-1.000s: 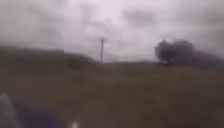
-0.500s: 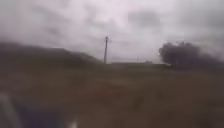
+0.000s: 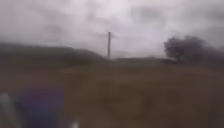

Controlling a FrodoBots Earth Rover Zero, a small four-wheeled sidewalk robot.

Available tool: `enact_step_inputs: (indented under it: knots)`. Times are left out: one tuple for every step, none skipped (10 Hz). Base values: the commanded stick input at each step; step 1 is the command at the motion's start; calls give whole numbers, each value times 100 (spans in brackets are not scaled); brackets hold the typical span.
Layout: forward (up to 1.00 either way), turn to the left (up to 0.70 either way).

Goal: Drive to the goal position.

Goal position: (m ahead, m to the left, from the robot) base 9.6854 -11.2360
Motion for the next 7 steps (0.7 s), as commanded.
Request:
enact_step_inputs:
  knots:
    - [70, -16]
    - [70, 0]
    - [70, 0]
    - [70, 0]
    - [70, 0]
    - [70, 0]
    - [70, 0]
